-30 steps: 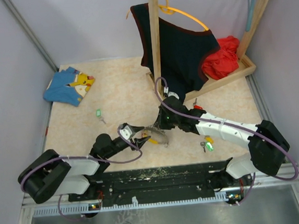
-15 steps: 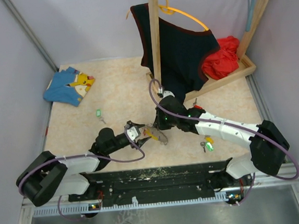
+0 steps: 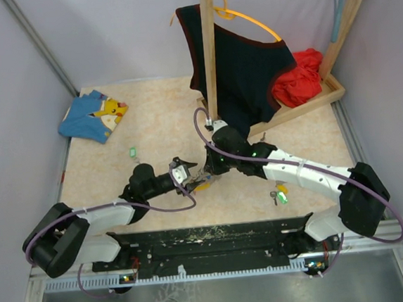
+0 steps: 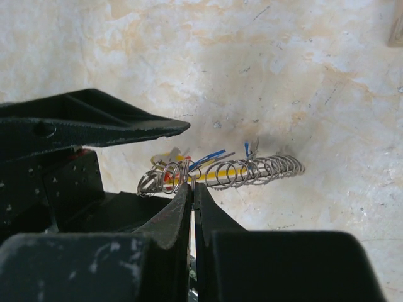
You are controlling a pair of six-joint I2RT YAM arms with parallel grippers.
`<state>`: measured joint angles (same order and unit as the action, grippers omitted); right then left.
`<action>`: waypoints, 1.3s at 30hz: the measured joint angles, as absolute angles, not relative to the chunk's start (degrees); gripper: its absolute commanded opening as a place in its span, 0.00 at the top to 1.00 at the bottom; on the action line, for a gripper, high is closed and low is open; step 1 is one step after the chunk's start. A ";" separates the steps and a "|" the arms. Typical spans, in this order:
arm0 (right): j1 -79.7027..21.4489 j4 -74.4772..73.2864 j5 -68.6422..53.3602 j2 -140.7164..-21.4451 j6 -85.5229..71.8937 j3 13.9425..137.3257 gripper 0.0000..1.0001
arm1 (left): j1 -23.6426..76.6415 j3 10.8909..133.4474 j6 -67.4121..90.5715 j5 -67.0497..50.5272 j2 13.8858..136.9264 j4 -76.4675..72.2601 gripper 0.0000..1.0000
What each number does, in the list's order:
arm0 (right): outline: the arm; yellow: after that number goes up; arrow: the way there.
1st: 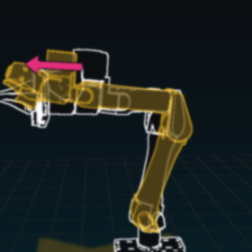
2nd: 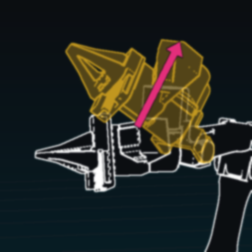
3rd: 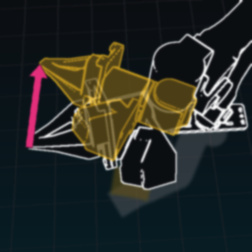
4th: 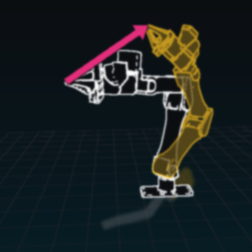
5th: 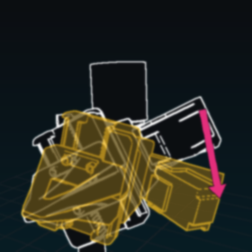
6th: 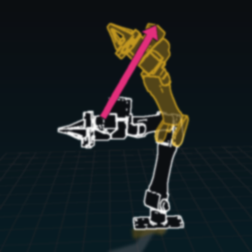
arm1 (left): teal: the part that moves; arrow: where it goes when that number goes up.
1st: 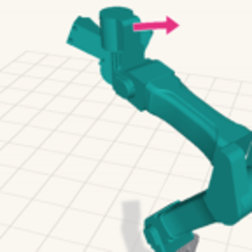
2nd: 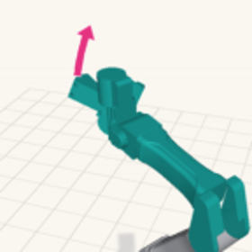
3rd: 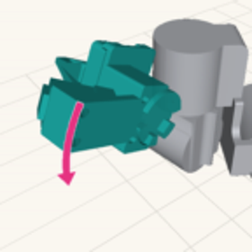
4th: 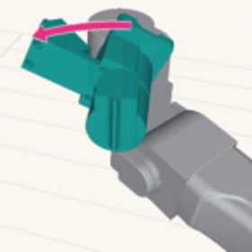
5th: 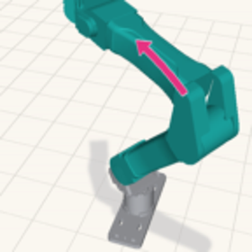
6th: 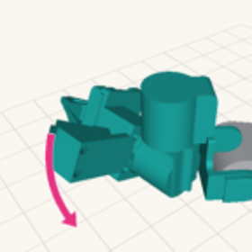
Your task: Put the keys on the keyring
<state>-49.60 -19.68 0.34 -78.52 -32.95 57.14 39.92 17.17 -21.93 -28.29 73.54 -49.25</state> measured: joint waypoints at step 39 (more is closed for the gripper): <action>-51.29 -18.52 -3.18 -78.02 -26.35 56.99 0.90 | 38.11 19.92 -18.65 -35.75 80.42 -47.83 1.00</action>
